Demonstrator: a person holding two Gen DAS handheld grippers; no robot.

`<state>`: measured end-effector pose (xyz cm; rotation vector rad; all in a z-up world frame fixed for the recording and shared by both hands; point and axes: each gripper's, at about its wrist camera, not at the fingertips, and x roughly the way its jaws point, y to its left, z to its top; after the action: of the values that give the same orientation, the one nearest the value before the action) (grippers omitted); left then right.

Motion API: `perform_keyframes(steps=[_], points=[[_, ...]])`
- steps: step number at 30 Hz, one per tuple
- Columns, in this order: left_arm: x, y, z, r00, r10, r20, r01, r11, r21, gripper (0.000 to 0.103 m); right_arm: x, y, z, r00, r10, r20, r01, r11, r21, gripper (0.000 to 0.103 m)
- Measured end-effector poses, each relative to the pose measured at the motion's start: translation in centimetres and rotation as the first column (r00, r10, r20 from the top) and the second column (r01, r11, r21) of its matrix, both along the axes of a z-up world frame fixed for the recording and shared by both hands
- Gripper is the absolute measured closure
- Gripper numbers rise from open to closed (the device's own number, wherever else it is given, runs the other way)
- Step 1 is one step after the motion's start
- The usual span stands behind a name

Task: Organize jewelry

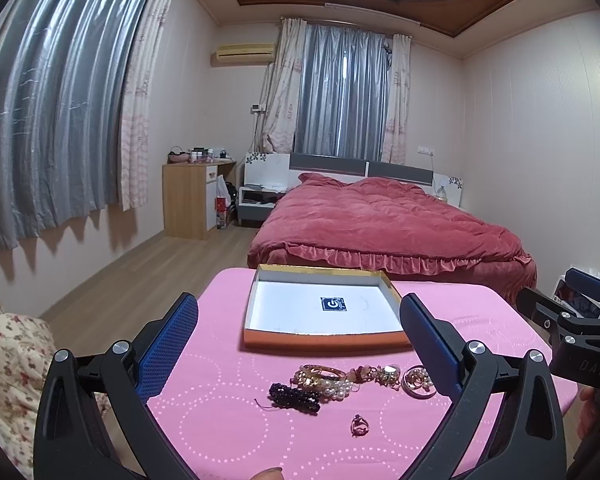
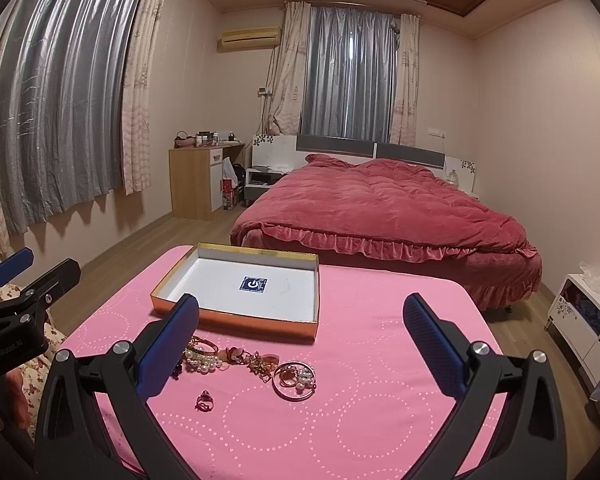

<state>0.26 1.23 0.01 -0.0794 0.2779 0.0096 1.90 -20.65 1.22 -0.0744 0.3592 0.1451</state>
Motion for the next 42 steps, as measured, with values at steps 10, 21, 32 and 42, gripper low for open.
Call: perform_keyframes(steps=[10,21,32,42], points=[[-0.1,0.3,0.1,1.000,-0.015,-0.004,0.015,1.000,-0.013,0.005,-0.1,0.5,-0.2,0.999,0.042,-0.001,-0.042,0.999,-0.007,0.103],[0.1,0.4,0.2,1.000,-0.017,-0.008,0.016,1.000,-0.009,0.005,0.2,1.0,-0.7,0.999,0.049,-0.009,-0.049,0.999,-0.004,0.103],[0.3,0.0,-0.1,1.000,-0.015,-0.018,0.015,1.000,0.003,0.005,0.3,0.8,-0.9,0.999,0.043,-0.021,-0.043,0.999,-0.001,0.103],[0.4,-0.4,-0.5,1.000,-0.013,-0.026,0.014,1.000,0.015,0.005,0.6,0.3,-1.2,0.999,0.020,-0.029,-0.019,1.000,0.017,0.103]])
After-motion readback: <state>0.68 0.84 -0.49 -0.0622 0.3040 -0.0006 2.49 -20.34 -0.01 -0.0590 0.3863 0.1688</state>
